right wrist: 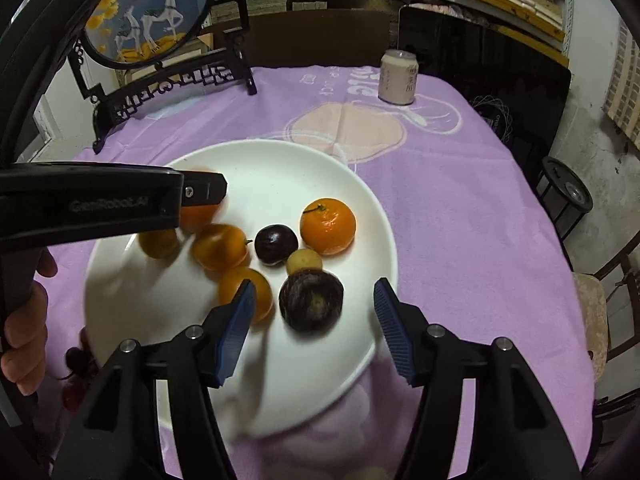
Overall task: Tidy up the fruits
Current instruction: 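Place the tangerine on the plate with the left tool while the right tool places the dark plum, then grasp a red tomato with the left tool while the right tool grasps a patterned dark plum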
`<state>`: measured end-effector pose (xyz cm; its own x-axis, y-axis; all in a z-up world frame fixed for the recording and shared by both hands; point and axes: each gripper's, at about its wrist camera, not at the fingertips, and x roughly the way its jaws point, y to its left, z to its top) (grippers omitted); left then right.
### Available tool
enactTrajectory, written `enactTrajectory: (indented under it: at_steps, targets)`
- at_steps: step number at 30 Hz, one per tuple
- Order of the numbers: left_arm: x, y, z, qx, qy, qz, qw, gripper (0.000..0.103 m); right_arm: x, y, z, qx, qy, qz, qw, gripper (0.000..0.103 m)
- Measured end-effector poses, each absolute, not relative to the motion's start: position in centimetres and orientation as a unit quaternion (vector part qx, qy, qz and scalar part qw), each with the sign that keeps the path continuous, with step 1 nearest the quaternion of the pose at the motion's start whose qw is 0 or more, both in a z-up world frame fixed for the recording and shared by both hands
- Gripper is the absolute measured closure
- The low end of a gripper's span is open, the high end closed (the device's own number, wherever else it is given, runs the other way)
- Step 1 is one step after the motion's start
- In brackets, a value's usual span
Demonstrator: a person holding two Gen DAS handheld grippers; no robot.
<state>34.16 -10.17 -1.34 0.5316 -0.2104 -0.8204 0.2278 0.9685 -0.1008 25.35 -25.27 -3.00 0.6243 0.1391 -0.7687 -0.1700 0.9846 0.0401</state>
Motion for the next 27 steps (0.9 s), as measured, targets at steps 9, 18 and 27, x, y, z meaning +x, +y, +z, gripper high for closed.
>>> enactTrajectory:
  at_steps: [9, 18, 27]
  targets:
    - [24.8, -8.6, 3.8, -0.004, 0.395, -0.141, 0.908, 0.015, 18.0, -24.2, -0.7, -0.008, 0.406, 0.112, 0.907, 0.039]
    - [16.7, -3.5, 4.3, -0.014, 0.361, -0.106, 0.926, 0.012, 12.6, -21.7, -0.2, -0.012, 0.406, 0.141, 0.903, 0.039]
    - [11.8, 6.6, -2.3, -0.051, 0.410, -0.001, 0.911, 0.011, 12.6, -16.7, -4.9, -0.035, 0.460, 0.186, 0.867, 0.031]
